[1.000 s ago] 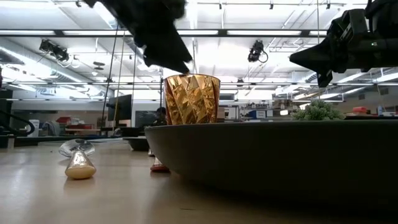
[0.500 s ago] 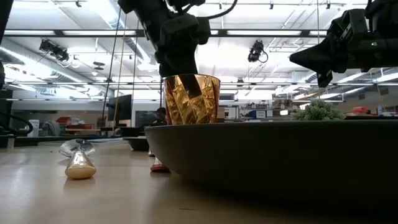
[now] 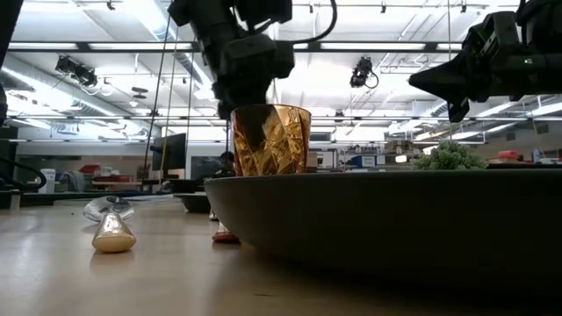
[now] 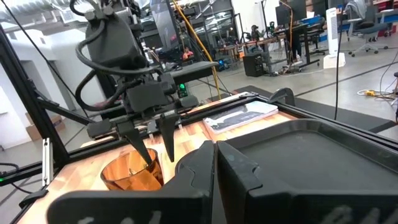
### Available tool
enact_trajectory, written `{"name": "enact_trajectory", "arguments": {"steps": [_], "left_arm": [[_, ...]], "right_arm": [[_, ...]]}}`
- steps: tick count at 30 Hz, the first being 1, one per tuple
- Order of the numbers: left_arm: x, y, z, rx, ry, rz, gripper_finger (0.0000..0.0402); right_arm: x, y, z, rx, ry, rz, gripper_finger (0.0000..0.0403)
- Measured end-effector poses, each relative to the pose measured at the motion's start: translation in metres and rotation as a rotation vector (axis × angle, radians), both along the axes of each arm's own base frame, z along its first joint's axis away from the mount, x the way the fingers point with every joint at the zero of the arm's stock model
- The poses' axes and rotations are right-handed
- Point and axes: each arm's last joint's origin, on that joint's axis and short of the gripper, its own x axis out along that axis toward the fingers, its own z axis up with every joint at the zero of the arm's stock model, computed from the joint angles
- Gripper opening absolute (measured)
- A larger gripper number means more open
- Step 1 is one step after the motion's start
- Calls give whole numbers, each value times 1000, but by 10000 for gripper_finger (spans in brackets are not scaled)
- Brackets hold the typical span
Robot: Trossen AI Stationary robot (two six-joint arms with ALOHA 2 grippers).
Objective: Pick and place plate/cup/fork/spoon on tray
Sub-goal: Put the brown cup on the top right of the black tray
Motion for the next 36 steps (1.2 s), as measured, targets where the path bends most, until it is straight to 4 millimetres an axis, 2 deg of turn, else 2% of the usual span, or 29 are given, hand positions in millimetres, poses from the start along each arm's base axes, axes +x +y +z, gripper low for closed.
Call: {"name": "enact_trajectory", "arguments": {"steps": [6,13,16,20,23,26,33,36], "left_arm": [[2,1,0,-4,-14,12,112],[3,3,2,-5,-30,54,17],[4,6,9,-12,-18,79,17],[9,16,29,-15,-37,105,19],[14,36,40,-15,-58,156,16],[23,60,40,-36,-69,190,16],[61,118,30,19,-85,198,18],[77,143,34,60,-127,196,19]], "right_arm": [[0,0,0,0,-4,1,23],[0,0,0,0,-4,0,22],[0,0,0,0,-4,0,22],[0,0,0,0,-4,0,22],[0,0,0,0,-4,0,22],[0,0,0,0,-2,0,22],[0,0,1,-1,-14,3,22],[0,0,2,-1,-19,4,22]]}}
